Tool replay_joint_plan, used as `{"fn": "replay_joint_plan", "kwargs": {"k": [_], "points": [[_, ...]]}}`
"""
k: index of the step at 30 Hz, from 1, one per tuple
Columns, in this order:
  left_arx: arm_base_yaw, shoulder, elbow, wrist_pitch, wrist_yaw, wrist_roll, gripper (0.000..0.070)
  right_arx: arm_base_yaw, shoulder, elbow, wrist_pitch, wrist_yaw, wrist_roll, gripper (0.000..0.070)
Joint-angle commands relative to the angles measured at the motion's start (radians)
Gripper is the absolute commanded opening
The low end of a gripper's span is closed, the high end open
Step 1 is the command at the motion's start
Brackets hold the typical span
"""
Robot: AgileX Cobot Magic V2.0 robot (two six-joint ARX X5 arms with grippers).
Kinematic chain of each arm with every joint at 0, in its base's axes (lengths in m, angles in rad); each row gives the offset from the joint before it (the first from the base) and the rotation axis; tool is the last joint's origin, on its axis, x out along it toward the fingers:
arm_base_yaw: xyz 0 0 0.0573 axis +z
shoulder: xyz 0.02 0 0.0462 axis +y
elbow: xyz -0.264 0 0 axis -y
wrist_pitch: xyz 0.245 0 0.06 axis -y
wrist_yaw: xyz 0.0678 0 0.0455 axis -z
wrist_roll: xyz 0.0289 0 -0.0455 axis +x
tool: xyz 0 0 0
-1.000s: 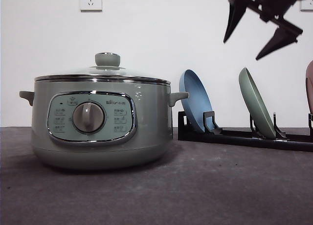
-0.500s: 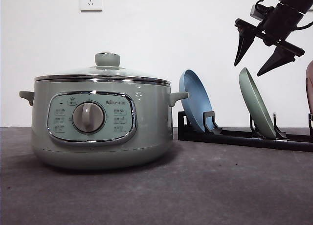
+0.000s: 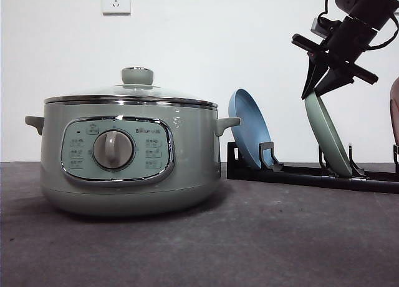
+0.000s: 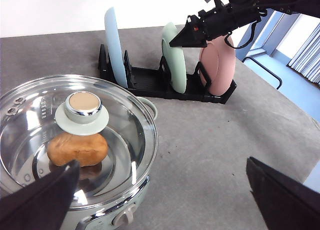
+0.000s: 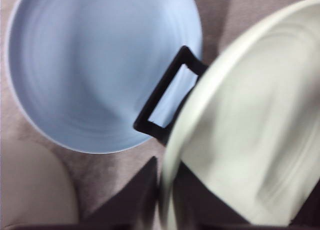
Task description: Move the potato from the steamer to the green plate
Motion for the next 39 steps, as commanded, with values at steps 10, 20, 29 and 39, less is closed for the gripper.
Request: {"fn": "replay_joint_plan", "kwargs": {"k": [10,20,29,39], "points": [[-0.005,0.005,0.024,-0.013,0.005,0.002,0.0676,-0.015,-0.108,0.059,0.009,-0.084,0.031,0.0007],[-0.005,0.005,0.024,-0.013,0.005,0.013,0.0676,0.048,-0.392,0.060,-0.187,-0.140,-0.113,0.0007],[-0.005,0.005,0.024,-0.012,0.005,0.031,0.0676,0.251,-0.669,0.009,-0.415,0.069,-0.246,0.0007],[-0.005,0.005,0.024,-0.010,0.005,0.032,0.0676,0.532,-0.937,-0.299,-0.496,0.300,-0.201,0.0006]]}}
